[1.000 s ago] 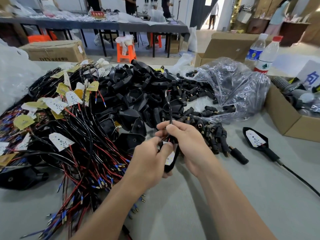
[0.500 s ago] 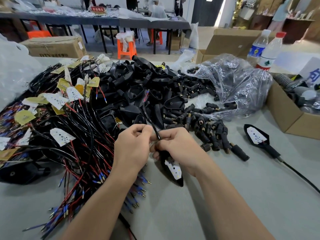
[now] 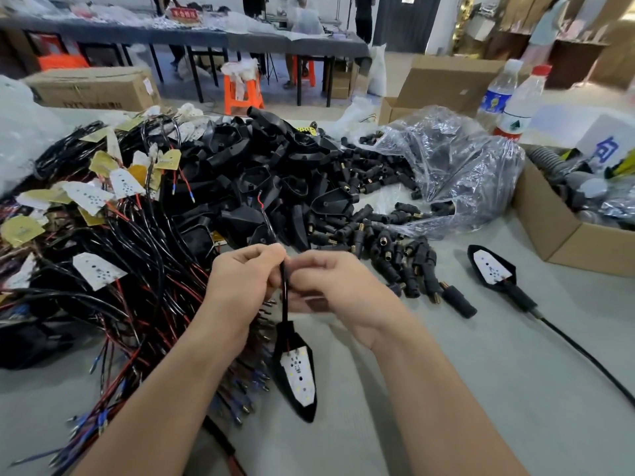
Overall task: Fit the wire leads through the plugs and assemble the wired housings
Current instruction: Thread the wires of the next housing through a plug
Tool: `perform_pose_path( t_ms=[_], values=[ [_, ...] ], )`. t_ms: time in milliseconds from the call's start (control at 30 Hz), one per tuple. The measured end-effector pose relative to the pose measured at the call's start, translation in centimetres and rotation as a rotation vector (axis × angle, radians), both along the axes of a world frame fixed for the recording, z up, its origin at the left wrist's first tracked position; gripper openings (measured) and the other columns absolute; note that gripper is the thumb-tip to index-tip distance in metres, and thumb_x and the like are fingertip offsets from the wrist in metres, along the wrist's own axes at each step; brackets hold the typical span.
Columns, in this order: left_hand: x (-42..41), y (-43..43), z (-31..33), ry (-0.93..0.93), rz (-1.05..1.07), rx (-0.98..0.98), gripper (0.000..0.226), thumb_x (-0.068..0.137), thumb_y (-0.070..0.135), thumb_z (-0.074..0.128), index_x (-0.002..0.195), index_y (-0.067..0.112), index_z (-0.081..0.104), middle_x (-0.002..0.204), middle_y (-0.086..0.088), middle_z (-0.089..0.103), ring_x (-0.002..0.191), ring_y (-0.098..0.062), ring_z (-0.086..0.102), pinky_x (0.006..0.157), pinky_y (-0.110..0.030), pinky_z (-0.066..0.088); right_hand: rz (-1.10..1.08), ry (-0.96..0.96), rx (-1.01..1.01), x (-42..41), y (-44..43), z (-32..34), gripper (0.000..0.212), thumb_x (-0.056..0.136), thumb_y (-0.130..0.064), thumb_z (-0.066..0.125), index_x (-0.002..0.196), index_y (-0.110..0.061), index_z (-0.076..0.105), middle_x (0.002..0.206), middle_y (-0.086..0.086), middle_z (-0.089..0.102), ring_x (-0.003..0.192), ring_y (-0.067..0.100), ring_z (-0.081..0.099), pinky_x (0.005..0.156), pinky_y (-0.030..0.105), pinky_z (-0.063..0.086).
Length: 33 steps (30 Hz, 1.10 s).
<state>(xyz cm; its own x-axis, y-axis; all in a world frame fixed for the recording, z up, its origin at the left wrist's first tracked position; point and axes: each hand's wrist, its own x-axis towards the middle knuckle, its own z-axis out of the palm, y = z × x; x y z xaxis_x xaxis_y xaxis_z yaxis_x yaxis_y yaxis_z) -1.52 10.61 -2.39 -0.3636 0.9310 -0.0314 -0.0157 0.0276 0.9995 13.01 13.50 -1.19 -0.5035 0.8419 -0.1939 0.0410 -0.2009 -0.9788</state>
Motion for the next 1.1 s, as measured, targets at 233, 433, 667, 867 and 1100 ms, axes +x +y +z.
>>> perform_pose_path(
  t_ms=[233,433,667,867,1100],
  values=[
    [1.4,-0.8,-0.4,0.199,-0.288,-0.012,0.035,0.094,0.019,0.068,0.059,0.020,0.072,0.061,-0.024,0.062,0.050,-0.015,0.051,0.048,-0.018,0.039,-0.230,0.207,-0.121,0.3,1.1,0.0,0.027,0.104,-0.021,0.052,0.101,-0.007,0.075,0.088,0.007,0.077,0.076,0.016,0.070,0.059,0.024,0.055],
    [1.9,-0.6,-0.7,0.198,-0.399,-0.061,0.027,0.080,0.031,0.067,0.065,0.009,0.072,0.059,-0.012,0.069,0.044,-0.011,0.055,0.045,-0.019,0.040,-0.429,0.306,-0.210,0.1,1.3,0.0,0.023,0.096,-0.010,0.061,0.079,-0.008,0.075,0.072,0.010,0.072,0.056,0.016,0.062,0.052,0.025,0.052],
    [3.4,-1.7,-1.3,0.296,-0.605,-0.164,0.021,0.078,0.031,0.069,0.064,0.015,0.072,0.059,-0.010,0.071,0.042,-0.011,0.057,0.043,-0.016,0.041,-0.608,0.499,-0.235,1.0,2.7,-0.1,0.024,0.102,-0.002,0.050,0.087,-0.001,0.069,0.064,0.008,0.067,0.052,0.015,0.055,0.056,0.022,0.051],
    [3.0,-1.7,-1.2,0.340,-0.246,-0.129,0.040,0.093,0.050,0.061,0.066,0.024,0.075,0.059,-0.002,0.072,0.050,-0.014,0.068,0.052,-0.029,0.054,-0.430,0.189,-0.025,1.5,2.1,0.1,0.024,0.095,-0.007,0.060,0.078,-0.007,0.076,0.063,0.010,0.067,0.050,0.014,0.050,0.052,0.027,0.042],
    [0.6,-0.2,-0.4,0.016,0.041,0.099,0.029,0.095,0.011,0.068,0.079,0.031,0.082,0.076,-0.004,0.077,0.062,-0.016,0.067,0.064,-0.025,0.058,-0.014,-0.180,0.183,-0.1,0.1,0.1,0.028,0.092,-0.017,0.063,0.069,-0.012,0.077,0.060,0.011,0.069,0.043,0.012,0.043,0.042,0.019,0.033]
  ],
)
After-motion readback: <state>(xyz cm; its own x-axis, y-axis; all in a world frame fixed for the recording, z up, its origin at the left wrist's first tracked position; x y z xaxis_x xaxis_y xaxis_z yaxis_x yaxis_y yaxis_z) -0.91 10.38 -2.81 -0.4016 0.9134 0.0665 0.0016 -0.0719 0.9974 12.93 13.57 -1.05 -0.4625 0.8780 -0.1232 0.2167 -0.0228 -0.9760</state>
